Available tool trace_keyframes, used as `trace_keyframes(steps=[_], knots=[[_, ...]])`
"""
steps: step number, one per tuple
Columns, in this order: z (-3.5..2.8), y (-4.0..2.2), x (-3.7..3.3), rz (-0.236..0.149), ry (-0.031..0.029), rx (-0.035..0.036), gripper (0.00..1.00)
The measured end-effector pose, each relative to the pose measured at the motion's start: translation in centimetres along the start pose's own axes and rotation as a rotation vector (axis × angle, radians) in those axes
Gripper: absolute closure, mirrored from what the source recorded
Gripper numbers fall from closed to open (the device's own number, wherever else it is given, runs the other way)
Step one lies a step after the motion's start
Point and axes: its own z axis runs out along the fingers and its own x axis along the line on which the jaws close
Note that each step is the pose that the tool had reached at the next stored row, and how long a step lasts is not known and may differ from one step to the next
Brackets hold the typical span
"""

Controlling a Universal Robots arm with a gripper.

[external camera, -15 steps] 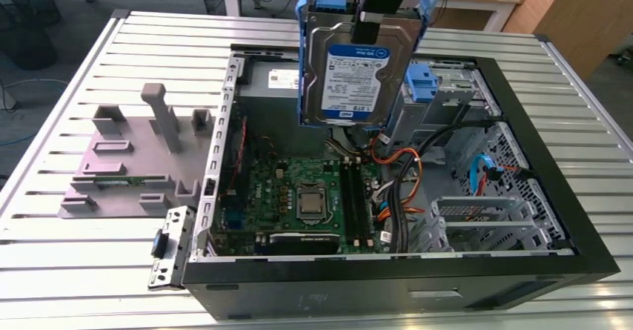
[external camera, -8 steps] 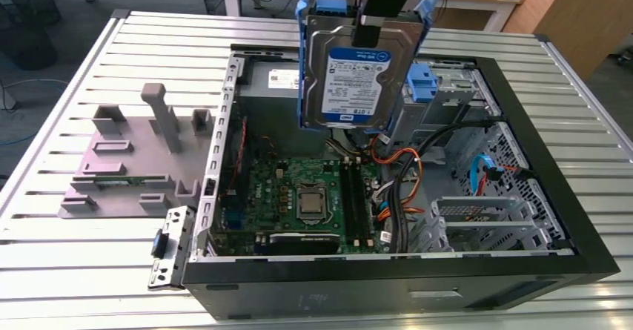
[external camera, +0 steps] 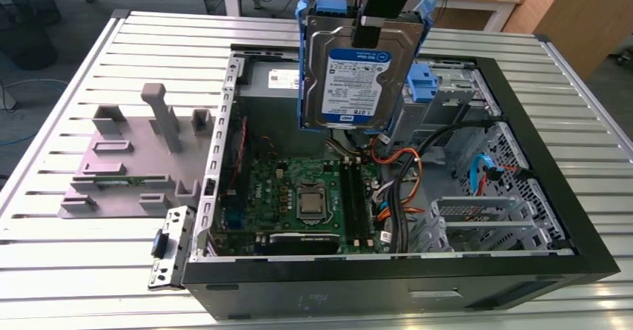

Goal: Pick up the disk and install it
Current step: 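Pick up the disk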

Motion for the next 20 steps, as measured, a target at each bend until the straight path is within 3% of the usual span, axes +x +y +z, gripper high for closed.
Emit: trace_keyframes(steps=[7, 20], knots=[[0.02, -0.01, 0.11, 0.0, 0.0002, 0.0, 0.65], [0.55, -0.08, 1.1, 0.0, 0.0001, 0.0, 0.65]])
